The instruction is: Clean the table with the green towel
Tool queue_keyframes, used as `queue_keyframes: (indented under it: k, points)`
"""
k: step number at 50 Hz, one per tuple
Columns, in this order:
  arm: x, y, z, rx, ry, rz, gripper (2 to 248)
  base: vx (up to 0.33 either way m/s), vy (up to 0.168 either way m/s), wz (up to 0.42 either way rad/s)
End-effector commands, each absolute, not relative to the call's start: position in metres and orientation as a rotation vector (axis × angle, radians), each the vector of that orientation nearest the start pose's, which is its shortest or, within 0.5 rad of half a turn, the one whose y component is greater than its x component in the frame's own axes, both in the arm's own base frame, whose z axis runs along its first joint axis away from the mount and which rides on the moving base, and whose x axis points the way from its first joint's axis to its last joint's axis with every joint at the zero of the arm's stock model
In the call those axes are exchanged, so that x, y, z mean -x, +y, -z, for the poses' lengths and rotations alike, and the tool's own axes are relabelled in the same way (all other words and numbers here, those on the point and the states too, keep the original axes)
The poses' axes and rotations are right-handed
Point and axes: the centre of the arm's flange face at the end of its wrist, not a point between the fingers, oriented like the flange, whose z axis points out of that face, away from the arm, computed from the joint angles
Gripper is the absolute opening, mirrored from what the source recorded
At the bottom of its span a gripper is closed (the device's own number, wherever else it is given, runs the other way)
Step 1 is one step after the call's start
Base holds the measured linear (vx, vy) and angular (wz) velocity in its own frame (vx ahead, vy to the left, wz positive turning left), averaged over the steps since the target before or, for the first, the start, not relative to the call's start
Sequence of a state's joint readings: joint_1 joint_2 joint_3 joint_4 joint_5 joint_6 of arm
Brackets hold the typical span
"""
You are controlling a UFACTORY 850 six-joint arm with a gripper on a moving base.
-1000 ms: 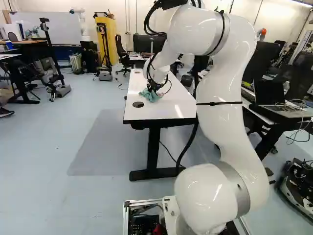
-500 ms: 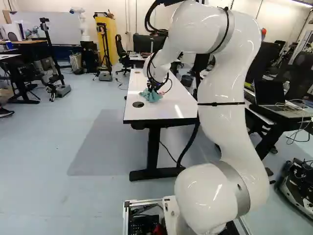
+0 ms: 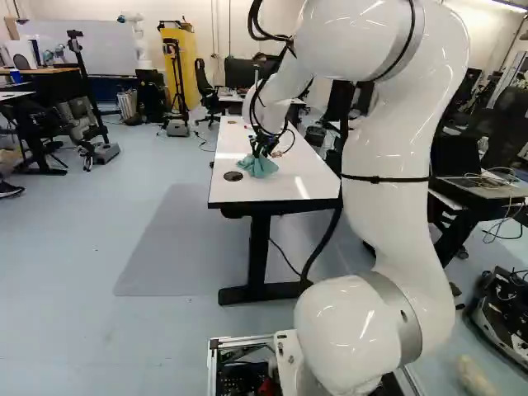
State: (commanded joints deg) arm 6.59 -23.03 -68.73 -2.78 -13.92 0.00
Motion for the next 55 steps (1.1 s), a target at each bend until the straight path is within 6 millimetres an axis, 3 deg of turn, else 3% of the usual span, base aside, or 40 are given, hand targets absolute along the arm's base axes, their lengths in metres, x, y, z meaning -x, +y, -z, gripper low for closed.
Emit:
queue_keyframes:
  k: [40,55]
  points:
    - [-0.495,0.072,-0.502,3.074,-0.290,0.591,46,0.000,0.000,0.000]
    - [-0.490,0.072,-0.501,3.087,-0.291,0.537,46,0.000,0.000,0.000]
